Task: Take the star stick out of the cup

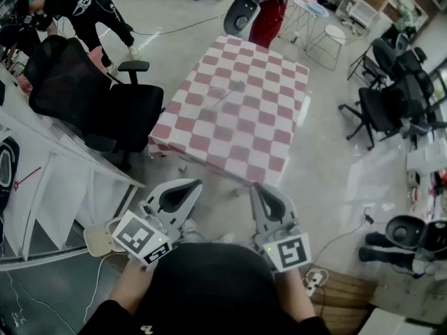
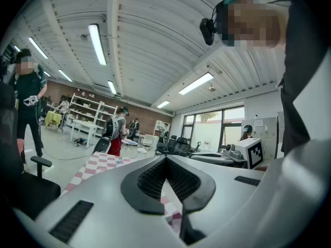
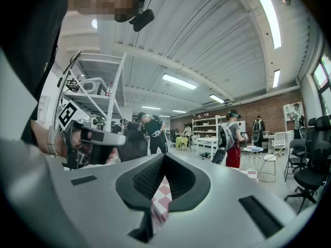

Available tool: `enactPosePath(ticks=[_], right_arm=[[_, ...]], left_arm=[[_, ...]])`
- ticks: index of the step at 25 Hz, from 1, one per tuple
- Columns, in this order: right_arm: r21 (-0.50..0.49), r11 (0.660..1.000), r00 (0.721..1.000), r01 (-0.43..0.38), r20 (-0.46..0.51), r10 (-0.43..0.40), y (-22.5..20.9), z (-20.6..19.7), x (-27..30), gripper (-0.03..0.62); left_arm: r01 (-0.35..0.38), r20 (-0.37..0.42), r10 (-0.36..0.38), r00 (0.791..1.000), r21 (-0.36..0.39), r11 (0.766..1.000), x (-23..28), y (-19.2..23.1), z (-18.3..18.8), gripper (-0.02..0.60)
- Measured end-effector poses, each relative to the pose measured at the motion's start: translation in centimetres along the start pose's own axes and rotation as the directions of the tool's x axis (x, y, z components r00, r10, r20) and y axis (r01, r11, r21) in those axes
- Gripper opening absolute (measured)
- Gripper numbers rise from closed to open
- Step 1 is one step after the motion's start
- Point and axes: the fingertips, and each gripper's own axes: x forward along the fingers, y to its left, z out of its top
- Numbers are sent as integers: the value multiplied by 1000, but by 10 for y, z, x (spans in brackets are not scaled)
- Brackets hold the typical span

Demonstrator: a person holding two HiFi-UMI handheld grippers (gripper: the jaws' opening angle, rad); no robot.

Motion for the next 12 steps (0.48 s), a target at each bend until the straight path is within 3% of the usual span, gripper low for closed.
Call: enactPosePath(ticks=[12], right_arm=[[-8, 1000, 1000, -7, 3, 7, 30, 4, 18, 15]], left_arm=[[31, 11, -30, 999, -39, 999, -26, 16, -6, 40]])
